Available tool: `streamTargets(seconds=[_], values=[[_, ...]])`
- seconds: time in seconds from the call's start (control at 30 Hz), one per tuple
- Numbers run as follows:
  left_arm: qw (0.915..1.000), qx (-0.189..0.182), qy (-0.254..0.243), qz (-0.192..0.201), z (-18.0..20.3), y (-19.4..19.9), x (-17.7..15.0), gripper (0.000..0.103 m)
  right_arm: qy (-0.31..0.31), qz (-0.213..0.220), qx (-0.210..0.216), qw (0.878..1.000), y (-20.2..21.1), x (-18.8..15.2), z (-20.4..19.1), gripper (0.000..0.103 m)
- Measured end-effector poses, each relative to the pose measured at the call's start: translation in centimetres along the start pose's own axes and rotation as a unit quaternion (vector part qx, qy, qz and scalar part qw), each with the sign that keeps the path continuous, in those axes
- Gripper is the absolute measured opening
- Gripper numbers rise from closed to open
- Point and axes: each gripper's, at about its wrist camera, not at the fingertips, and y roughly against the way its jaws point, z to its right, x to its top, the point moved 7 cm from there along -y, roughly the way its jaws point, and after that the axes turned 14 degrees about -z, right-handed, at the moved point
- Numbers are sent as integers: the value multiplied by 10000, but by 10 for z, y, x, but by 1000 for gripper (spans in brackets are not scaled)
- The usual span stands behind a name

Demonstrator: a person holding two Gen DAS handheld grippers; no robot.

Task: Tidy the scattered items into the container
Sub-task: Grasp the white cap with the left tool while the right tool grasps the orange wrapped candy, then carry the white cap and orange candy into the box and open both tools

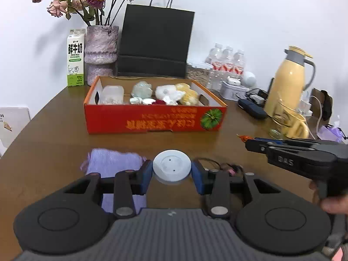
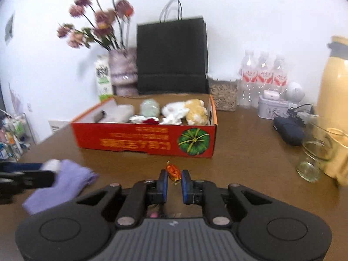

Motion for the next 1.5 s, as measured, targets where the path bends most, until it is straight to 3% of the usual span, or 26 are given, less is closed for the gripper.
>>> streamTargets(seconds=[0.4, 0.7, 0.9, 1.23, 1.37, 1.5], values=[[9996, -84, -258, -13, 41, 52, -67, 40, -16, 231, 116, 9997, 99, -77, -44, 12], [9994, -111, -338, 46, 50, 77, -94, 40, -216, 15, 227, 9995, 125, -126, -60, 12], [9985, -99, -490, 216, 58, 89, -97, 40, -149, 195, 223, 9994, 139, -128, -65, 12], [9993, -147, -275, -194, 42, 57, -95, 40, -329, -114, 353, 9988, 113, -133, -62, 12], [9997, -31, -224, -68, 29, 49, -71, 40, -357, -168, 344, 9986, 97, -114, -54, 12], [9997, 64, -193, 167, 4, 36, -22, 40, -250, -7, 322, 9992, 81, -71, -42, 12]])
